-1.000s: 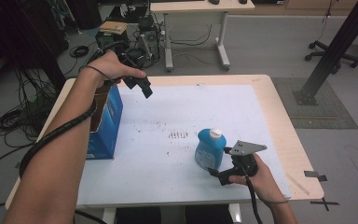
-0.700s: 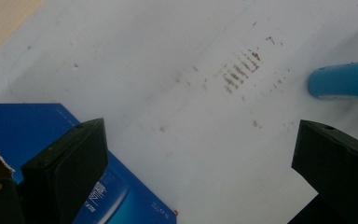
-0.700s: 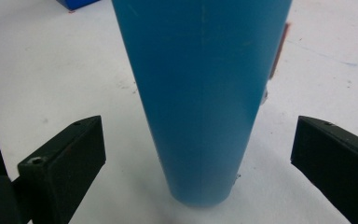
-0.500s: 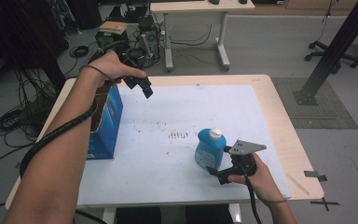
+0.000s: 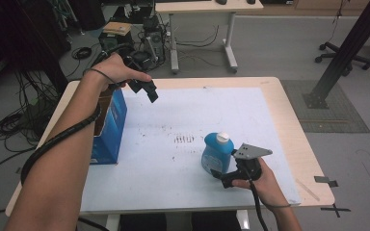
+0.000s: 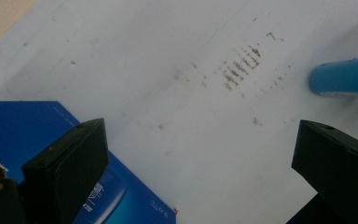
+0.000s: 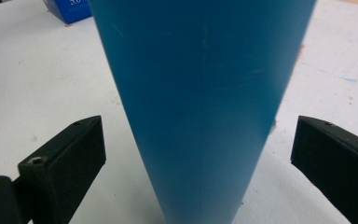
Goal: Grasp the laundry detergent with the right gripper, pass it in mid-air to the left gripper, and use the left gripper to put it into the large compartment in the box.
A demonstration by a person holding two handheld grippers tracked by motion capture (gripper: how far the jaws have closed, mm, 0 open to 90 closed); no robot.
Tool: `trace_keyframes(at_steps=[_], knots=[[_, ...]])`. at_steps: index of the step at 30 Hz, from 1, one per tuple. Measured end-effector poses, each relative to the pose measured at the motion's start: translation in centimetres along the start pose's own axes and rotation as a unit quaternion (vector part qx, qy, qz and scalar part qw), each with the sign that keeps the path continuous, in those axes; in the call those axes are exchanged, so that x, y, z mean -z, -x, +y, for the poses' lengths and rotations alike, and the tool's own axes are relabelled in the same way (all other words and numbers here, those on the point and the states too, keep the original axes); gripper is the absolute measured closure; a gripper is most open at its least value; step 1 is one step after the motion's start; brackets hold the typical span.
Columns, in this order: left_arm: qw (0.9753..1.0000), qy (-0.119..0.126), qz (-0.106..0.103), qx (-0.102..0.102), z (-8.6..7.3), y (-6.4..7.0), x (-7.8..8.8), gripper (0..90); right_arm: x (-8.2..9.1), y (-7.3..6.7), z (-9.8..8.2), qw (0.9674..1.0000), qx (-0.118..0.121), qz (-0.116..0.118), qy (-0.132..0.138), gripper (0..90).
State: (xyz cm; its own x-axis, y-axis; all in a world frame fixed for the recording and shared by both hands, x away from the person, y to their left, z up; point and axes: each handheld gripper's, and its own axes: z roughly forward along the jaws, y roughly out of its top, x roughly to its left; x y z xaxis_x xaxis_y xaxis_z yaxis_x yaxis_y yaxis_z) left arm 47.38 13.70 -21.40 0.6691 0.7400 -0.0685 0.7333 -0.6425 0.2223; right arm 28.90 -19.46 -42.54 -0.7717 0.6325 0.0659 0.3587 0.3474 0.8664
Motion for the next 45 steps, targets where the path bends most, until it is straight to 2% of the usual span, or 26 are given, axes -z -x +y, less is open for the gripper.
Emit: trace_keyframes(at_steps=[9, 10, 14, 32, 40, 45], knots=[[1.0000, 0.000, 0.001, 0.000, -0.1, 0.0, 0.0, 4.1, -0.6, -0.3, -0.3, 0.9998, -0.005, -0.006, 0.017, 3.1], [1.0000, 0.000, 0.001, 0.000, -0.1, 0.0, 0.0, 4.1, -0.8, -0.3, -0.4, 0.9995, -0.004, -0.010, 0.029, 3.1], [1.0000, 0.000, 0.000, 0.000, -0.2, 0.0, 0.0, 4.0, -0.9, -0.4, -0.4, 0.9993, -0.006, -0.011, 0.036, 3.1], [1.0000, -0.002, 0.000, -0.001, -0.4, 0.0, 0.1, 4.0, -1.5, -0.6, -0.5, 0.9985, -0.009, -0.016, 0.052, 3.3], [1.0000, -0.003, 0.000, -0.001, -0.4, 0.1, 0.1, 4.1, -1.4, -0.6, -0.6, 0.9981, -0.006, -0.021, 0.058, 12.2], [1.0000, -0.005, 0.001, -0.002, -0.3, 0.2, 0.1, 4.1, -1.4, -0.5, -0.7, 0.9979, -0.008, -0.024, 0.060, 14.2]])
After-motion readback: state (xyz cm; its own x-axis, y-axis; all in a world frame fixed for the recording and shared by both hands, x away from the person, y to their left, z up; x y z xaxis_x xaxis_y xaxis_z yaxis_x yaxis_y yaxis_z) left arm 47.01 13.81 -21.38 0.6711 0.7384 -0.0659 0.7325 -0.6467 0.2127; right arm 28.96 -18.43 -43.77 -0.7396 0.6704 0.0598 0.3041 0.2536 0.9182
